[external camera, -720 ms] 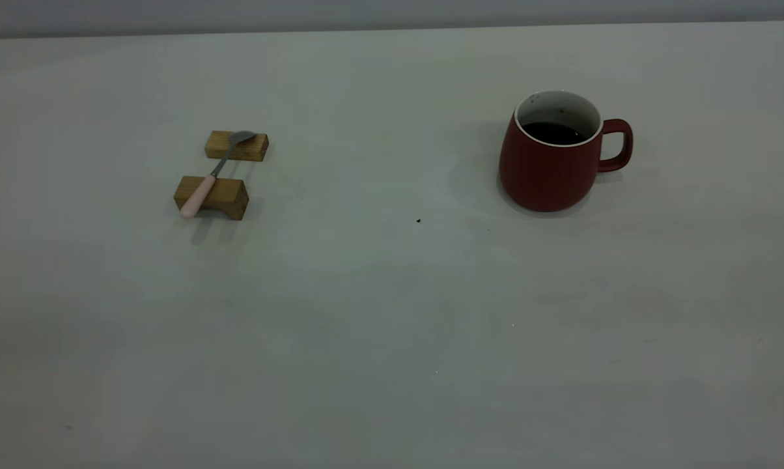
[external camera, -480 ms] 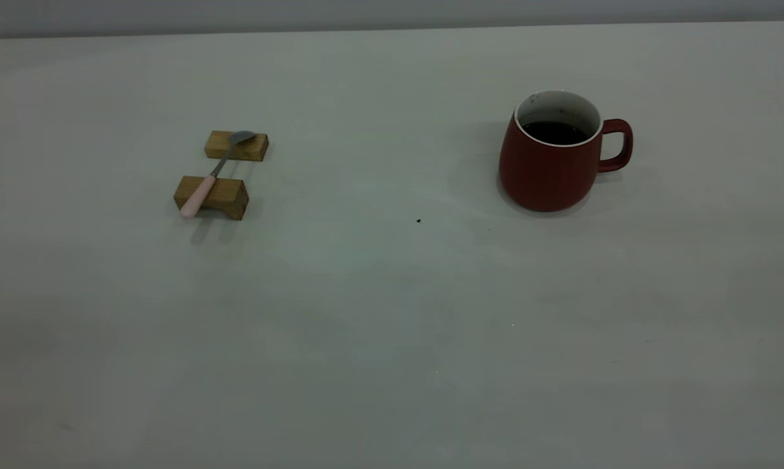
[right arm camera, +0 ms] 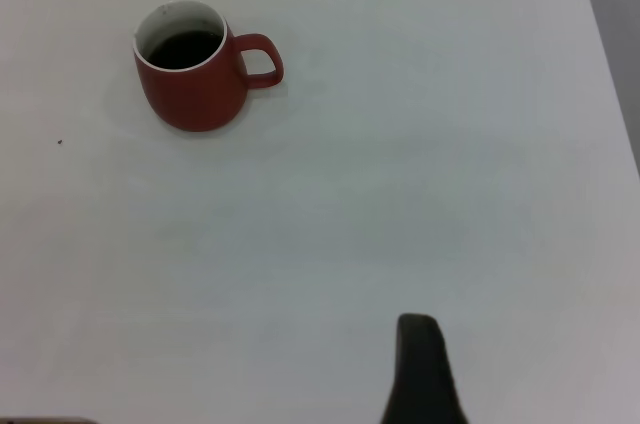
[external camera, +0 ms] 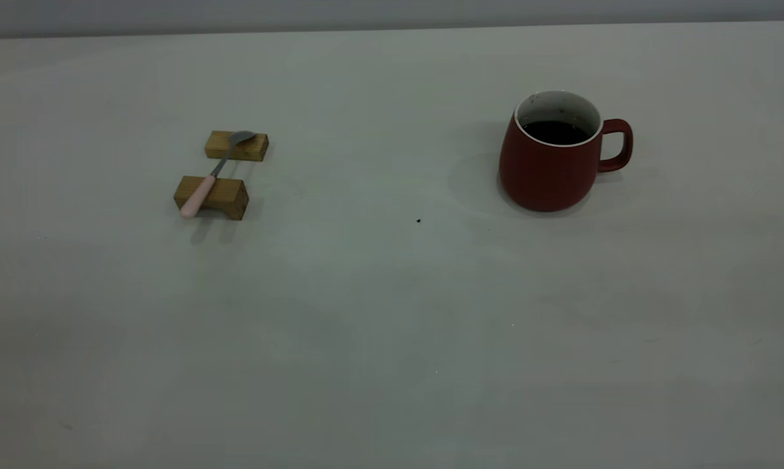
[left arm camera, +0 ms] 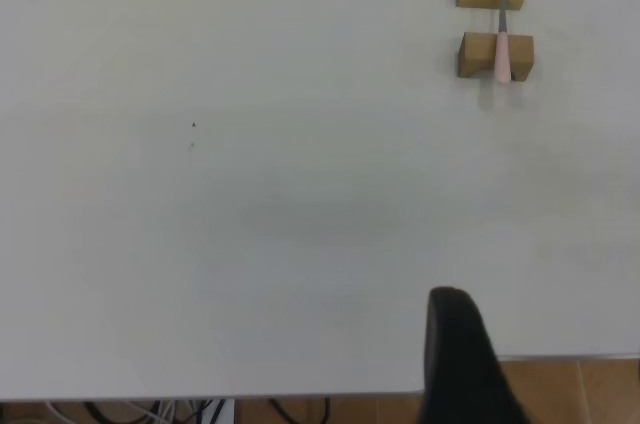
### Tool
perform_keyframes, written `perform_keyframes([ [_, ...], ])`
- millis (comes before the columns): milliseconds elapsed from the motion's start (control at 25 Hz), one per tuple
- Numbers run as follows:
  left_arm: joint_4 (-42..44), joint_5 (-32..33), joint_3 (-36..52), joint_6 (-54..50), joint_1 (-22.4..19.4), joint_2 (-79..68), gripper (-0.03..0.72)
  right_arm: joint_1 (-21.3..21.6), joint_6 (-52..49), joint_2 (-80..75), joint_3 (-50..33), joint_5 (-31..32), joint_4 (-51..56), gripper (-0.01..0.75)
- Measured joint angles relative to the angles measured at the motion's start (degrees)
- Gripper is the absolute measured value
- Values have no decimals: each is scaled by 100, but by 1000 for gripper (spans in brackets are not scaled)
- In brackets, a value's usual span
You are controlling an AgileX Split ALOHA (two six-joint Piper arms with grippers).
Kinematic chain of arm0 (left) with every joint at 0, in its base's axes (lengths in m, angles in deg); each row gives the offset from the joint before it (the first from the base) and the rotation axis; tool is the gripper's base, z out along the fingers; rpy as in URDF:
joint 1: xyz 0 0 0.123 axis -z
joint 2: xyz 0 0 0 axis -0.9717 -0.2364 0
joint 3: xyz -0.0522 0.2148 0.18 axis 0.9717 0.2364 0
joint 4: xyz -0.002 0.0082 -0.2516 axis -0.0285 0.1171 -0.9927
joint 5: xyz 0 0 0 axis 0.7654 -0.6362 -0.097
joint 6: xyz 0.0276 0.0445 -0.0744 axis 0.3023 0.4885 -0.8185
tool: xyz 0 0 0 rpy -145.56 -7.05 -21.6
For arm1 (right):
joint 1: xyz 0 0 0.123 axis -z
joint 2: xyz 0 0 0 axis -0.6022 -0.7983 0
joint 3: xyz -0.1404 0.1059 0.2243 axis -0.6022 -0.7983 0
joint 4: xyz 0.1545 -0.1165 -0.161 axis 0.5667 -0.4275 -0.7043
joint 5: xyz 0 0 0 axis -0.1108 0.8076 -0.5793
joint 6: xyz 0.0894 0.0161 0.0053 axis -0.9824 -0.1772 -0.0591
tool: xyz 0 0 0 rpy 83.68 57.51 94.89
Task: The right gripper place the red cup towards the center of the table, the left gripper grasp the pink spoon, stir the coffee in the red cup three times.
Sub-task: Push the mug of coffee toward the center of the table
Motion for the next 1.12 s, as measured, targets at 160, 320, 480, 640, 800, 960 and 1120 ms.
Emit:
perform_keyframes([
  [160,0,0,0,0,0,0,492,0,0,0,0,0,0,591],
  [320,0,0,0,0,0,0,492,0,0,0,0,-7,6,591],
  [480,0,0,0,0,0,0,492,0,0,0,0,-233,217,591],
  [640,0,0,0,0,0,0,492,0,88,-224,58,-566,376,591],
  [800,0,0,0,0,0,0,492,0,402,-1350,400,-866,418,591],
  [960,0,0,0,0,0,0,492,0,1112,-3103,946,-1313,436,591],
  [1120,0,0,0,0,0,0,492,0,2104,-4888,1552,-1799,574,591],
])
